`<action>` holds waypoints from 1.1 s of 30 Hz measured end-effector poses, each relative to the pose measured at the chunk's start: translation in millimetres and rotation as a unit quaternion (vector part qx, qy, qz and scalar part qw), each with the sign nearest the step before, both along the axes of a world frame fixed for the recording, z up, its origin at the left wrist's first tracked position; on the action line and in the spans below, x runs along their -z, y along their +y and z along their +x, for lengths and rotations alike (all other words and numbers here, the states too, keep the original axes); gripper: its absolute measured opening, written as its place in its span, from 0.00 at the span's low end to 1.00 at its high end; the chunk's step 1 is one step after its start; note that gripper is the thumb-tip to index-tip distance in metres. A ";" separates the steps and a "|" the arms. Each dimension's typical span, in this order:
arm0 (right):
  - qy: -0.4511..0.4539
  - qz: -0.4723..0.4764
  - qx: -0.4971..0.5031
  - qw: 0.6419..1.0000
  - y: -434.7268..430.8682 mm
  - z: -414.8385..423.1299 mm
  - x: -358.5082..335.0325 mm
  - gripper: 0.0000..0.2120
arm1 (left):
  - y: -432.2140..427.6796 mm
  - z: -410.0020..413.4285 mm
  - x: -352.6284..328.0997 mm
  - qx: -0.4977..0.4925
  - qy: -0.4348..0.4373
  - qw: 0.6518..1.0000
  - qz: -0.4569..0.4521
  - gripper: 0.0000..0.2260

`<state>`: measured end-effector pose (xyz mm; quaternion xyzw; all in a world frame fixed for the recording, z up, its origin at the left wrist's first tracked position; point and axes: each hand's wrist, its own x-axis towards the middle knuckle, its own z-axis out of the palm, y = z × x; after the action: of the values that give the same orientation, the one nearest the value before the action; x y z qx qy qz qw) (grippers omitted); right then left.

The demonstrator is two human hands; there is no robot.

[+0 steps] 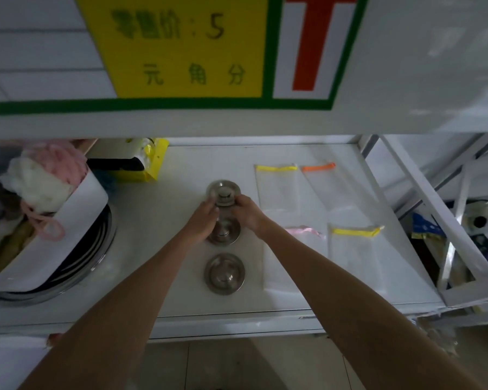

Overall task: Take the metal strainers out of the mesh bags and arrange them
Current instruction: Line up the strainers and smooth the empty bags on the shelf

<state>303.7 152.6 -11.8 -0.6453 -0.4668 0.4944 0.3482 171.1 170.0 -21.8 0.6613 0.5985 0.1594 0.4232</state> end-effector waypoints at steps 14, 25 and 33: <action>-0.035 -0.093 0.009 0.995 -29.4 18.5 5.1 0.21 | -14.5 -26.3 2.2 -0.194 -0.100 0.973 -0.074 0.11; 0.005 -0.076 0.056 0.996 -45.3 13.0 6.3 0.21 | -33.5 -15.1 12.1 -0.202 -0.156 0.961 -0.104 0.15; -0.039 -0.082 0.052 0.994 -63.2 16.5 3.6 0.19 | -47.2 -29.0 -2.4 -0.203 -0.124 0.961 -0.145 0.13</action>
<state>320.2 89.4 -15.4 -0.7141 -0.4037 0.4867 0.3003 142.1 122.8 -19.4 0.4328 0.6799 0.2342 0.5437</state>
